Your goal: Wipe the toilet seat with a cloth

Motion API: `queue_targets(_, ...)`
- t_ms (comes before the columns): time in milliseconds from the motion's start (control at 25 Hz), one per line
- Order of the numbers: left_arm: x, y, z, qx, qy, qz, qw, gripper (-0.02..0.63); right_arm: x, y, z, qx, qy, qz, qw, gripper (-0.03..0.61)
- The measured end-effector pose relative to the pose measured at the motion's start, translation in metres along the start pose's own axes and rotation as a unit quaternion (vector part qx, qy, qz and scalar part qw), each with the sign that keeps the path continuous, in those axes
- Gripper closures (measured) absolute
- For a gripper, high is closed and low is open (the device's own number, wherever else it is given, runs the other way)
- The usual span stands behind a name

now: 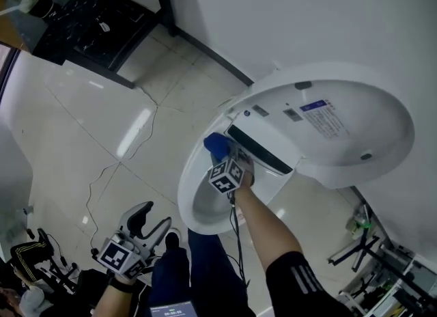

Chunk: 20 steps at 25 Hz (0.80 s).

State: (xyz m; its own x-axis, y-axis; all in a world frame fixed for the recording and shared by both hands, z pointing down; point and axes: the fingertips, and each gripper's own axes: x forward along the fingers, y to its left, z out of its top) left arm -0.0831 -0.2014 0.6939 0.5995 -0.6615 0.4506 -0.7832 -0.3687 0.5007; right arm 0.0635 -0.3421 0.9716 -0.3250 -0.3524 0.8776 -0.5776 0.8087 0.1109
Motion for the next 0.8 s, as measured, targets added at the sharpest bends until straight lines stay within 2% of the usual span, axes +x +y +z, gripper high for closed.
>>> queue_targets(200,0.002,0.017,0.007,-0.007,-0.007,0.02,0.9998,0.357,0.009,0.002,0.0,0.041,-0.017,0.0,0.999,0.36)
queue_targets(320,-0.001,0.024,0.016,-0.027,-0.028,0.037,0.9986,0.357,0.011,0.019,-0.004,0.03,-0.01,0.012,0.999,0.36)
queue_targets(400,-0.002,0.02,0.016,-0.025,-0.029,0.034,0.9987,0.357,0.011,0.034,-0.006,0.023,-0.004,0.022,1.0,0.36)
queue_targets(600,-0.01,0.012,0.003,-0.023,-0.023,0.028,0.9991,0.357,0.006,0.095,-0.019,0.026,0.004,0.066,0.997,0.359)
queue_targets(800,-0.022,0.008,0.001,-0.033,-0.039,0.021,0.9985,0.357,-0.008,0.171,-0.038,-0.012,0.014,0.122,0.992,0.359)
